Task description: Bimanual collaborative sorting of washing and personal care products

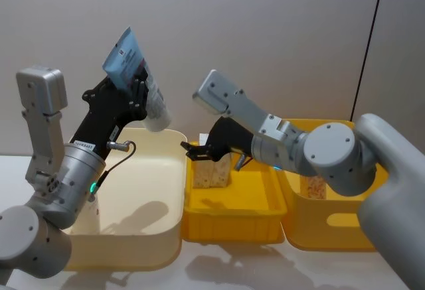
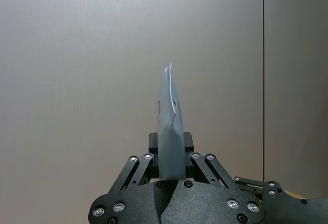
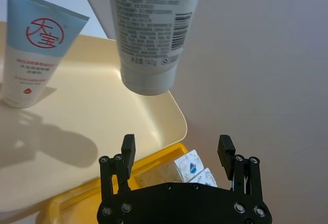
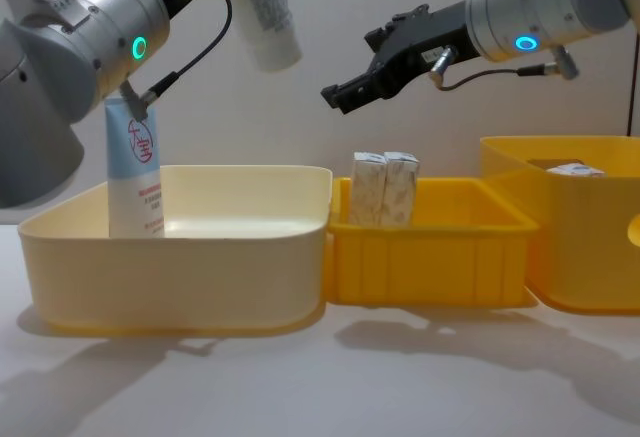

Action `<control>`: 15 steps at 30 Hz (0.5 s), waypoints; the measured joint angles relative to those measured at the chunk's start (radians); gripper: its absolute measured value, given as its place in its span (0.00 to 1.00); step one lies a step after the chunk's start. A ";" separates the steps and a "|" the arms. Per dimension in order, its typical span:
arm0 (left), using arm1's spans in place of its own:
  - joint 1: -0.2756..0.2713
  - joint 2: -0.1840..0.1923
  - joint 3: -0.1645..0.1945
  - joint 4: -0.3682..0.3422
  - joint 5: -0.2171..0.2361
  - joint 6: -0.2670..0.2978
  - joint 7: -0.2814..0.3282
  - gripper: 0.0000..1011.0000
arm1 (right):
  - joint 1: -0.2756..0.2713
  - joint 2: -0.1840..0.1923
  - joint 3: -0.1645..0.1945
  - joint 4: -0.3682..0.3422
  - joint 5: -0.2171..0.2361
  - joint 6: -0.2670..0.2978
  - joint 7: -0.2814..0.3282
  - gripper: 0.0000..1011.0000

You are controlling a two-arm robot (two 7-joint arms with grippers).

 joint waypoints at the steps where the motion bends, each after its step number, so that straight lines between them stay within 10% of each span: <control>1: 0.000 0.000 0.000 0.000 0.001 -0.001 -0.001 0.25 | 0.002 -0.001 0.000 0.001 0.002 0.002 0.007 0.99; 15: 0.016 -0.001 -0.005 -0.017 0.004 -0.004 -0.013 0.25 | 0.020 -0.019 0.010 0.009 0.042 0.029 0.063 0.99</control>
